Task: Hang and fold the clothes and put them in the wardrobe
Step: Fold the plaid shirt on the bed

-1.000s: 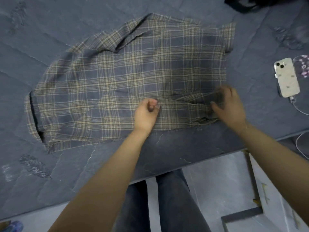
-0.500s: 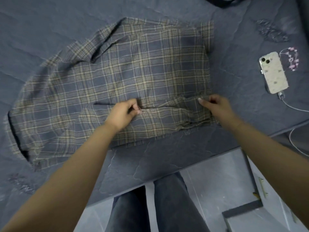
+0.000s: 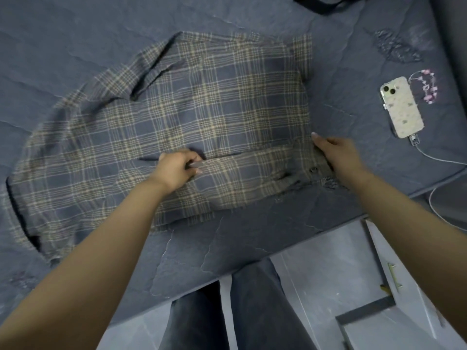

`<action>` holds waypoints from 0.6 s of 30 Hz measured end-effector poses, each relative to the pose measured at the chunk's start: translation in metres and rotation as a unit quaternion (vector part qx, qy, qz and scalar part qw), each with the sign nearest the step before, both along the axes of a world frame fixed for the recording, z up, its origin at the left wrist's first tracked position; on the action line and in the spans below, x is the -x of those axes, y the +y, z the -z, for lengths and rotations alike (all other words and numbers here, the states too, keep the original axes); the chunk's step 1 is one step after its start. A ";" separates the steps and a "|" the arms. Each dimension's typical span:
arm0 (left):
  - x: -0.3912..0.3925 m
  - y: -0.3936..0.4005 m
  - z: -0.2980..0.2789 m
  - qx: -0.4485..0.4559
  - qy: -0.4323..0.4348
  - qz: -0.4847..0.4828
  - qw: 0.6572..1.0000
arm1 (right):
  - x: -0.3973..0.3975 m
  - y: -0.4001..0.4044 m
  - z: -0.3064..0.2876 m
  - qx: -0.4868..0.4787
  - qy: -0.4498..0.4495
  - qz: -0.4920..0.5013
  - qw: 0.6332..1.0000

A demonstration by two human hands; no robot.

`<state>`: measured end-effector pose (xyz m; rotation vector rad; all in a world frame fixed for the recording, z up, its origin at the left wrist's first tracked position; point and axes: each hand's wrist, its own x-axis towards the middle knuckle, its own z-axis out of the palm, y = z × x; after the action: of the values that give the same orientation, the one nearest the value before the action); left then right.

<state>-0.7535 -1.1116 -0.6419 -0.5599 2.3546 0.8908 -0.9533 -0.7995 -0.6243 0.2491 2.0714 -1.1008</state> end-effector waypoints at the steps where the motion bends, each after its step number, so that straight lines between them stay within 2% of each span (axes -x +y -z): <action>1: 0.001 -0.001 0.003 0.026 -0.004 0.011 1.000 | 0.001 -0.003 0.005 -0.022 -0.020 -0.025 0.999; 4: 0.003 -0.003 0.010 0.054 -0.023 0.011 0.998 | -0.006 -0.004 0.014 -0.035 -0.024 -0.039 0.998; 7: 0.004 -0.003 0.017 0.058 -0.020 0.007 0.998 | -0.021 0.005 0.018 0.033 0.029 0.073 0.996; 9: 0.004 -0.002 0.019 0.089 0.001 0.002 0.996 | -0.032 0.013 0.018 0.059 0.034 0.084 0.994; 12: 0.003 0.014 0.017 0.170 0.102 -0.006 0.980 | -0.042 0.018 0.021 0.054 0.074 -0.006 0.996; 14: -0.001 0.036 0.014 0.168 0.194 0.022 0.966 | -0.042 0.019 0.025 0.059 0.079 -0.020 0.995; 15: -0.006 0.048 0.016 0.153 0.211 0.059 0.964 | -0.039 0.020 0.027 0.057 0.078 -0.027 0.995; 16: -0.013 0.058 0.020 0.141 0.185 0.107 0.967 | -0.036 0.022 0.030 0.045 0.077 -0.039 0.995; 18: -0.028 0.068 0.037 0.140 0.044 0.183 0.972 | -0.030 0.031 0.038 -0.004 0.079 -0.097 0.992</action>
<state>-0.7257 -1.0441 -0.6787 -0.1800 2.5686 0.4267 -0.9229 -0.7690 -0.6620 -0.0369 2.1875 -1.0205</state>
